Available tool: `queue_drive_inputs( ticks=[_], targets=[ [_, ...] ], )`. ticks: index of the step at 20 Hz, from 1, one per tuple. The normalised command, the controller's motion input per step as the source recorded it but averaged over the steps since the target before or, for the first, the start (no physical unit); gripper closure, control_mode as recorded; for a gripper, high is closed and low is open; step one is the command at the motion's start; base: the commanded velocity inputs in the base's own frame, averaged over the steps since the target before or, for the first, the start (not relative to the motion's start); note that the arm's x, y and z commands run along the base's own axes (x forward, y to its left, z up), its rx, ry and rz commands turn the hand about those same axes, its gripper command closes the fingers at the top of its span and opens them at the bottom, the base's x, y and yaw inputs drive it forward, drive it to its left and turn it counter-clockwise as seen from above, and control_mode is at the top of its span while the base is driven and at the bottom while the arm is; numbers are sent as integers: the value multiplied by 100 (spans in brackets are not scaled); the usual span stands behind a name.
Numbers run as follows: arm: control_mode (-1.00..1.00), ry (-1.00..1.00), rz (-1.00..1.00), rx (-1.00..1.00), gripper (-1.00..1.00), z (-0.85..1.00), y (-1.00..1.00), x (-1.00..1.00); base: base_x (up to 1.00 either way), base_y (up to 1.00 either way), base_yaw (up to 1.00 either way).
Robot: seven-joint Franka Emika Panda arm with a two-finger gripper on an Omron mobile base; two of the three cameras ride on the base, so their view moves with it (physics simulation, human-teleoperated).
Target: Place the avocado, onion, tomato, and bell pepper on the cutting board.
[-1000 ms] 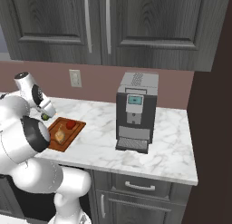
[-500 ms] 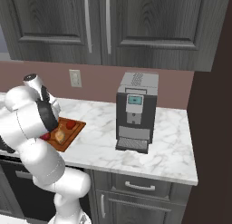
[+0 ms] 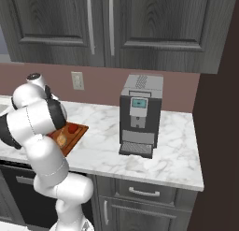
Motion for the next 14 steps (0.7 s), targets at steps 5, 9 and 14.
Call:
queue_drive_inputs(
  ticks=[5,9,14],
  targets=[
    [-100,0,-1,0,-100,-14,40,10,0,0,0],
    [-100,0,-2,1,-100,-12,33,6,0,0,0],
    [-100,0,-2,0,-100,-3,13,2,0,0,0]
  ],
)
